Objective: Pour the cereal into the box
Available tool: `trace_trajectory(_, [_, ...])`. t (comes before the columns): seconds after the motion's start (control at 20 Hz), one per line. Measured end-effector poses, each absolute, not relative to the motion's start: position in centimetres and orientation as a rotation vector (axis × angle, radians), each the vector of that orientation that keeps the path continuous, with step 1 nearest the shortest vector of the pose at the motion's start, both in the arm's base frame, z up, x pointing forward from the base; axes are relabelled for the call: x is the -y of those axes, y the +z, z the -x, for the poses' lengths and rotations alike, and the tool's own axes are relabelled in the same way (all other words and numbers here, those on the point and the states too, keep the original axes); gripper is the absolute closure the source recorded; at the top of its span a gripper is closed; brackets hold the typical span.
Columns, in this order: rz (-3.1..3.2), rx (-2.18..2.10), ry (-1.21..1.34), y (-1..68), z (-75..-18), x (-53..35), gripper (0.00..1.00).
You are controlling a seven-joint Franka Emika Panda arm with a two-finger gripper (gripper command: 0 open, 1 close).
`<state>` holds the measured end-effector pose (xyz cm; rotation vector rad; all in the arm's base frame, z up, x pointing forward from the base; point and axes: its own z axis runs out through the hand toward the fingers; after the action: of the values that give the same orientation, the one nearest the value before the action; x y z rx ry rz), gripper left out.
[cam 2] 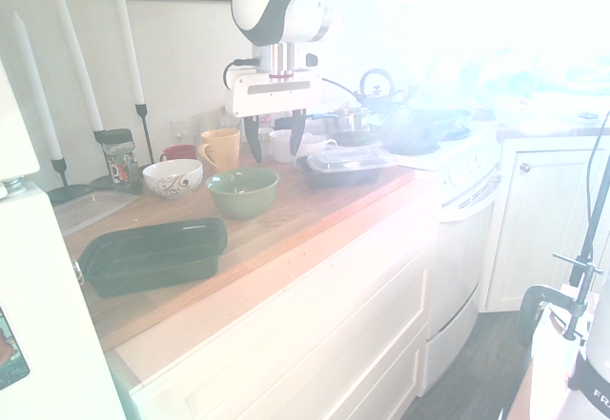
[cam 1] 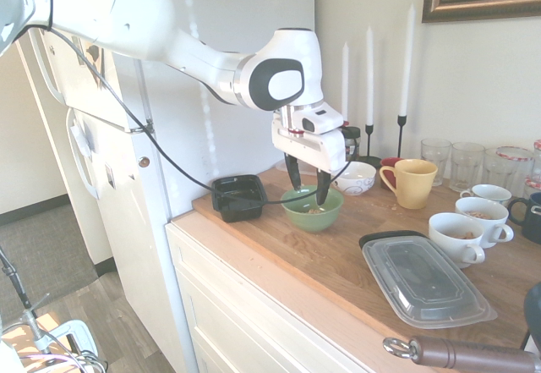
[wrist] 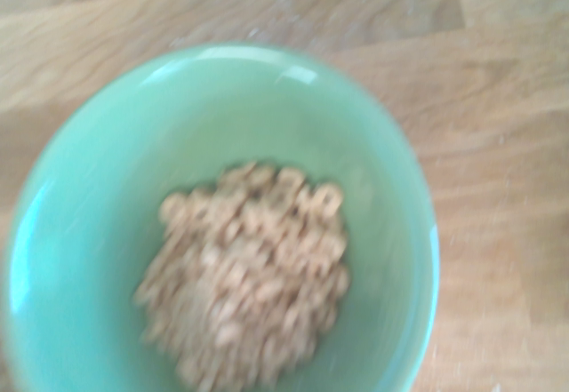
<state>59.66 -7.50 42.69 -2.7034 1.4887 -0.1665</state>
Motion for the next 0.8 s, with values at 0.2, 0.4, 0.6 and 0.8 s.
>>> trace_trajectory(0.2, [2.684,-1.503,-0.145,40.2,-61.9,9.2,0.0])
trace_trajectory(0.4, [2.684,-1.521,-0.115,37.8,-63.3,10.0,0.0])
trace_trajectory(0.6, [2.69,-1.531,-0.094,36.4,-63.8,10.5,0.0])
trace_trajectory(0.8, [2.693,-1.535,-0.079,35.1,-64.6,10.6,0.0])
